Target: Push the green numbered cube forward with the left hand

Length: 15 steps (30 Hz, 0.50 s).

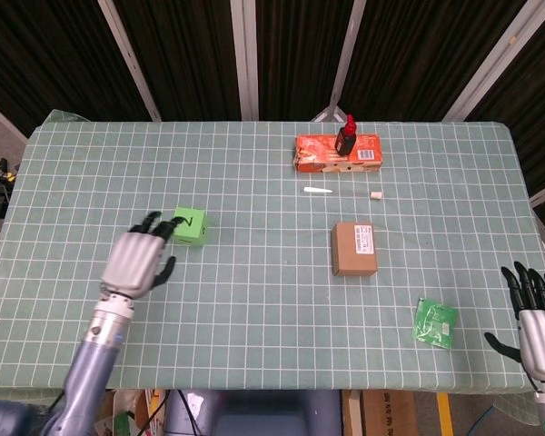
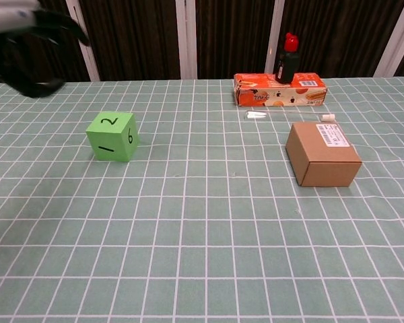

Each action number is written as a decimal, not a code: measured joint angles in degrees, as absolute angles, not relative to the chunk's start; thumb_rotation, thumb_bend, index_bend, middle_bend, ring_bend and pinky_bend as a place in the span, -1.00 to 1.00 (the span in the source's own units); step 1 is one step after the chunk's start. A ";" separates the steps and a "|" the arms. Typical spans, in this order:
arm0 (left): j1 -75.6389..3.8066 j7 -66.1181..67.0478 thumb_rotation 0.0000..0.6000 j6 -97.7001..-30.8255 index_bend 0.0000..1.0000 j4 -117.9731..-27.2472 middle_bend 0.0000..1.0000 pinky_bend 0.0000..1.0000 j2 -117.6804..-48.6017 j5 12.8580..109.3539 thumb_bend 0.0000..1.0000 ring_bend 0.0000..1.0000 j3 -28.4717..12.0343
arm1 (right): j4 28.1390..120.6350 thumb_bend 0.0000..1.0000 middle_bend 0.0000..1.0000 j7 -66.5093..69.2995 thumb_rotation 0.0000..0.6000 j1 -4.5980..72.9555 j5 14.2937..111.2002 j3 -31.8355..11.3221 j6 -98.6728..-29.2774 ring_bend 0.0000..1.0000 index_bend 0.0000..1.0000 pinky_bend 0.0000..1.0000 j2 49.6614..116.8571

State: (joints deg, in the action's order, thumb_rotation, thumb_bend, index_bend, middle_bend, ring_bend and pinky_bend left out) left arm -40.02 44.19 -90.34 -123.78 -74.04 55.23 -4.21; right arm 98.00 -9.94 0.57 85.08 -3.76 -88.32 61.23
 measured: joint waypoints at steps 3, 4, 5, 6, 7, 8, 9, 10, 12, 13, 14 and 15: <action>-32.80 37.60 1.00 -94.55 -0.58 -122.85 -0.56 -0.47 -70.32 61.78 -0.02 -0.90 -0.51 | 98.27 -0.91 -1.00 -10.33 1.00 0.45 85.67 -3.58 -88.68 -1.00 -0.87 -1.00 61.23; -30.76 35.24 1.00 -95.63 -0.58 -122.13 -0.57 -0.49 -69.62 62.86 -0.02 -0.92 0.39 | 98.29 -0.91 -1.00 -10.36 1.00 0.44 85.85 -3.55 -88.77 -1.00 -0.87 -1.00 61.24; -28.22 31.97 1.00 -97.00 -0.58 -120.90 -0.58 -0.50 -68.81 63.98 -0.02 -0.93 1.51 | 98.28 -0.91 -1.00 -10.37 1.00 0.44 86.02 -3.54 -88.87 -1.00 -0.87 -1.00 61.25; -26.41 29.46 1.00 -98.00 -0.58 -119.76 -0.59 -0.51 -68.30 64.77 -0.03 -0.93 2.30 | 98.18 -0.91 -1.00 -10.32 1.00 0.45 86.24 -3.53 -88.96 -1.00 -0.87 -1.00 61.25; -24.69 26.96 1.00 -99.01 -0.58 -118.41 -0.59 -0.52 -67.88 65.69 -0.05 -0.93 3.05 | 98.05 -0.91 -1.00 -10.18 1.00 0.48 86.42 -3.53 -89.00 -1.00 -0.87 -1.00 61.24; -22.53 23.72 1.00 -100.30 -0.58 -116.26 -0.59 -0.51 -67.48 67.29 -0.06 -0.93 3.96 | 97.93 -0.91 -1.00 -9.96 1.00 0.52 86.63 -3.51 -89.02 -1.00 -0.87 -1.00 61.20; -21.03 21.44 1.00 -101.24 -0.58 -114.45 -0.59 -0.51 -67.29 68.60 -0.08 -0.93 4.56 | 97.73 -0.91 -1.00 -9.51 1.00 0.58 86.99 -3.47 -89.05 -1.00 -0.87 -1.00 61.10; -19.62 19.44 1.00 -102.17 -0.58 -112.54 -0.59 -0.51 -67.19 69.85 -0.09 -0.93 5.07 | 97.57 -0.91 -1.00 -9.05 1.00 0.61 87.29 -3.44 -89.10 -1.00 -0.87 -1.00 61.00; -16.71 16.06 1.00 -104.45 -0.58 -107.91 -0.60 -0.51 -67.28 72.35 -0.09 -0.93 5.84 | 97.01 -0.91 -1.00 -7.83 1.00 0.67 88.18 -3.42 -89.48 -1.00 -0.87 -1.00 60.77; -15.80 14.98 1.00 -105.49 -0.58 -105.94 -0.60 -0.51 -67.47 73.43 -0.09 -0.93 6.03 | 96.68 -0.91 -1.00 -7.36 1.00 0.67 88.57 -3.44 -89.79 -1.00 -0.87 -1.00 60.70; -14.75 13.73 1.00 -106.86 -0.58 -103.40 -0.60 -0.52 -67.84 74.89 -0.09 -0.93 6.21 | 96.32 -0.91 -1.00 -6.95 1.00 0.67 88.97 -3.47 -90.17 -1.00 -0.87 -1.00 60.66; -13.90 12.79 1.00 -107.80 -0.58 -101.65 -0.60 -0.51 -68.16 76.04 -0.09 -0.93 6.36 | 95.87 -0.91 -1.00 -6.44 1.00 0.67 89.53 -3.51 -90.70 -1.00 -0.87 -1.00 60.63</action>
